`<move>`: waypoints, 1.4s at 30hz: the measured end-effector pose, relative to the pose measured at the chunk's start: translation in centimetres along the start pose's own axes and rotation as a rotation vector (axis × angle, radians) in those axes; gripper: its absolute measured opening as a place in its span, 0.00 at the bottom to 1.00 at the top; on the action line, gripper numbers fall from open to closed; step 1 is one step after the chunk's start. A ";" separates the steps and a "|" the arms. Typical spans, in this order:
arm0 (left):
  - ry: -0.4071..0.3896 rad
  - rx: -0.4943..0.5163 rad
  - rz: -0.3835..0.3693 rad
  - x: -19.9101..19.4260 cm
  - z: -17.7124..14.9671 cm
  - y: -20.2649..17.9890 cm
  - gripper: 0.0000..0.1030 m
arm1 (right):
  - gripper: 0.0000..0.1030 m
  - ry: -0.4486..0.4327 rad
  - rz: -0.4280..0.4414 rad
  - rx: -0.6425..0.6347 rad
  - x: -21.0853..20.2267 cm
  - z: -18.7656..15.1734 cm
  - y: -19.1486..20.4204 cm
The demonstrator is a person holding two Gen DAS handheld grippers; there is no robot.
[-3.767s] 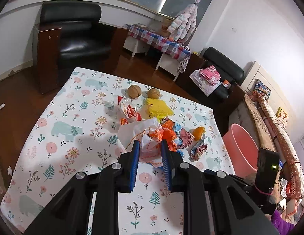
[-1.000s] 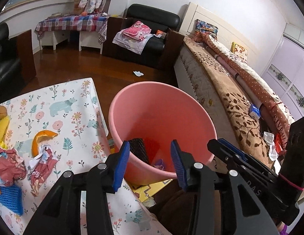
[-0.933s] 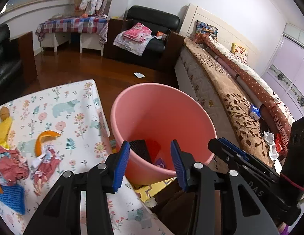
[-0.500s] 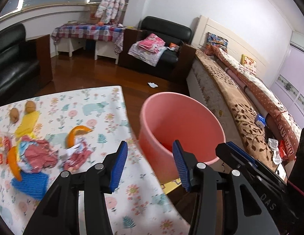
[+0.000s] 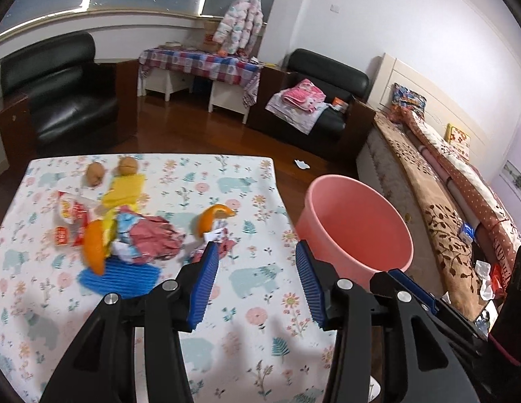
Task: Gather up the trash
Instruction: 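Move both tools back to the table toward the snack bag and yellow mesh, then grasp the red-white snack bag with the left tool while the right grasps the yellow mesh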
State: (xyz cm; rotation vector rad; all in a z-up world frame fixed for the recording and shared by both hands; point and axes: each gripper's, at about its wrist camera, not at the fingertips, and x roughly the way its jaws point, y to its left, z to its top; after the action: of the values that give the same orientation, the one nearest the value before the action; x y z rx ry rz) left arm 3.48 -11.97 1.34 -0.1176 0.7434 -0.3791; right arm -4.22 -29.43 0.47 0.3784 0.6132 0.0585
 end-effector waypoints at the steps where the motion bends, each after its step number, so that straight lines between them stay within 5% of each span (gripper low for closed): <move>1: -0.010 0.001 0.010 -0.7 0.0 0.2 0.46 | 0.28 -0.002 0.012 -0.004 -0.1 0.0 0.3; 8: -0.065 -0.037 0.044 -4.1 0.5 3.0 0.46 | 0.28 0.000 0.086 -0.003 -0.5 0.3 1.4; 19: -0.139 -0.166 0.256 -7.0 1.6 13.9 0.46 | 0.34 0.096 0.151 -0.057 4.2 0.7 4.7; 27: -0.052 -0.268 0.298 -3.1 1.5 20.3 0.46 | 0.34 0.191 0.224 -0.109 9.6 3.2 8.4; 38: 0.047 -0.308 0.277 3.2 1.0 23.0 0.46 | 0.34 0.346 0.248 -0.138 20.4 5.4 13.5; 42: 0.068 -0.317 0.256 4.6 1.1 23.6 0.30 | 0.34 0.395 0.240 -0.114 23.7 5.3 13.9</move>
State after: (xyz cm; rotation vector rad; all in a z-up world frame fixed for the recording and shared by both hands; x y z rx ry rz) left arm 14.25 8.08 -6.39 -0.3058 0.8713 -0.0192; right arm 19.01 -14.35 -3.57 0.3296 0.9476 0.4038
